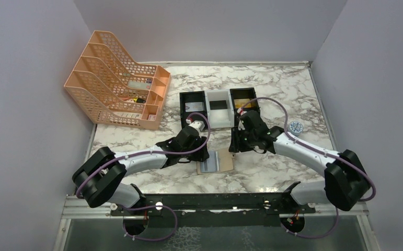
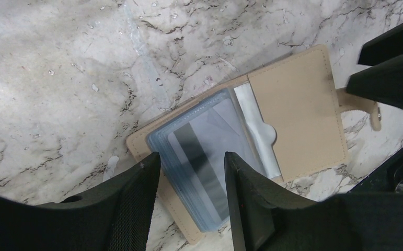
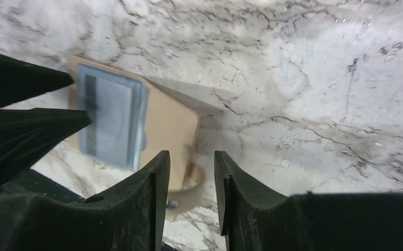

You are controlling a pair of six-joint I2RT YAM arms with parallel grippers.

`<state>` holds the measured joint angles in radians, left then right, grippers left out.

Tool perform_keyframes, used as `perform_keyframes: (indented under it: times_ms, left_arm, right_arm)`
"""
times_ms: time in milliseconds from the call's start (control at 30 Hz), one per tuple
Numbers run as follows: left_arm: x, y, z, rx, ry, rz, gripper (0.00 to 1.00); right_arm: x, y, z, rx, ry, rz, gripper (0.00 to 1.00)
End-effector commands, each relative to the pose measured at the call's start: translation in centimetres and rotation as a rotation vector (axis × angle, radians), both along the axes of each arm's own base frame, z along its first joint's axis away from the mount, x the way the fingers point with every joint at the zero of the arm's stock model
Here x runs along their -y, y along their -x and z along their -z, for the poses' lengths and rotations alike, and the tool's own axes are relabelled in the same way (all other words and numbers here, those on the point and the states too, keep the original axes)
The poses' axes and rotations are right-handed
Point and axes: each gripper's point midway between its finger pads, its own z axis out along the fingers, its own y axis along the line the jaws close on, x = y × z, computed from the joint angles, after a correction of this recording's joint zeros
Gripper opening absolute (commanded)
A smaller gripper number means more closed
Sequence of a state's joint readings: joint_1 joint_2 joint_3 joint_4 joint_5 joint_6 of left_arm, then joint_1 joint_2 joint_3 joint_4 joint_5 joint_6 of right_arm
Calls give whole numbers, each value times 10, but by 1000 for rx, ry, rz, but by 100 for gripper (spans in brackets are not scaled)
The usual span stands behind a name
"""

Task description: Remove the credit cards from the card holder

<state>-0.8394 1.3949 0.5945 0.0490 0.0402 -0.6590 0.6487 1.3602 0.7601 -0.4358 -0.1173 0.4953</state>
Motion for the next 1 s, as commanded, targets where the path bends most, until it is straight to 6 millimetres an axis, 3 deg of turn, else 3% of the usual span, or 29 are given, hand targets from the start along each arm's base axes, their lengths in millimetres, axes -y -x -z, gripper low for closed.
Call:
perform_keyframes:
  times_ms: [0, 200, 300, 500, 600, 733, 800, 967]
  left_arm:
    - [1, -2, -6, 16, 9, -4, 50]
    - [-1, -3, -10, 29, 14, -18, 50]
    - [-5, -5, -15, 44, 17, -47, 50]
    - [-24, -12, -23, 92, -1, -142, 50]
    - [-44, -16, -27, 115, -30, -247, 51]
    - [-84, -20, -36, 179, -95, -398, 61]
    - [-100, -20, -45, 217, -101, -455, 71]
    - [-121, -16, -55, 259, -79, -530, 80]
  right_arm:
    - [-5, -8, -42, 95, -54, -3, 38]
    - [-35, 5, -85, 111, -274, -92, 35]
    - [-49, 15, -93, 99, -351, -175, 22]
    - [-63, 23, -70, 33, -331, -198, 23]
    - [-74, 27, -55, 18, -283, -193, 27]
    - [-81, 27, -29, 2, -183, -180, 40]
    - [-85, 27, -23, 5, -152, -179, 47]
    - [-100, 24, -11, 20, -90, -184, 53]
